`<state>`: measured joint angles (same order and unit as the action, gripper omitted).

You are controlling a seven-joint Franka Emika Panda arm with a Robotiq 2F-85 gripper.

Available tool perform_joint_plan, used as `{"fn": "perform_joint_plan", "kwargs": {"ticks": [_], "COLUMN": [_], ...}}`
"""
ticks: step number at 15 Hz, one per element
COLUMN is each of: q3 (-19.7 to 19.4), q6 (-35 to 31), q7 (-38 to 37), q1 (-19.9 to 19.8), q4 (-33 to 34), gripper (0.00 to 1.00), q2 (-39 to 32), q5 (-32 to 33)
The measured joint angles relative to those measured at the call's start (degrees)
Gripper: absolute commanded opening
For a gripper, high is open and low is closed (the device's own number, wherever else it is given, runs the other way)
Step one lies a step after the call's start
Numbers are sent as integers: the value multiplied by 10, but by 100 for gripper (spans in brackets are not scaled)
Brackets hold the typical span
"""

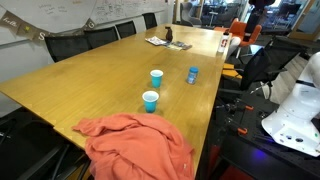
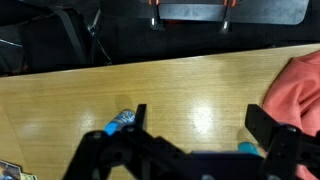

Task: Pour the sweets out of the left cup into the right one

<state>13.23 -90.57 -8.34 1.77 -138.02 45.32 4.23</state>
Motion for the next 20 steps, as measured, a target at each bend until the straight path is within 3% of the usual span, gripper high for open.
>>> {"fn": "perform_joint_plan", "kwargs": {"ticks": [4, 8, 12, 16, 20], "q3": [1, 2, 3, 1, -19], "q6": [-80, -273, -425, -497, -510], "q7": [-13, -58, -106, -159, -192], "q1": [3, 2, -5, -6, 11], "q4": [-26, -67, -61, -7, 75], "gripper": [100, 100, 100, 100, 100], "q2": [-32, -127, -268, -402, -516], "q5": [0, -1, 4, 32, 45]}}
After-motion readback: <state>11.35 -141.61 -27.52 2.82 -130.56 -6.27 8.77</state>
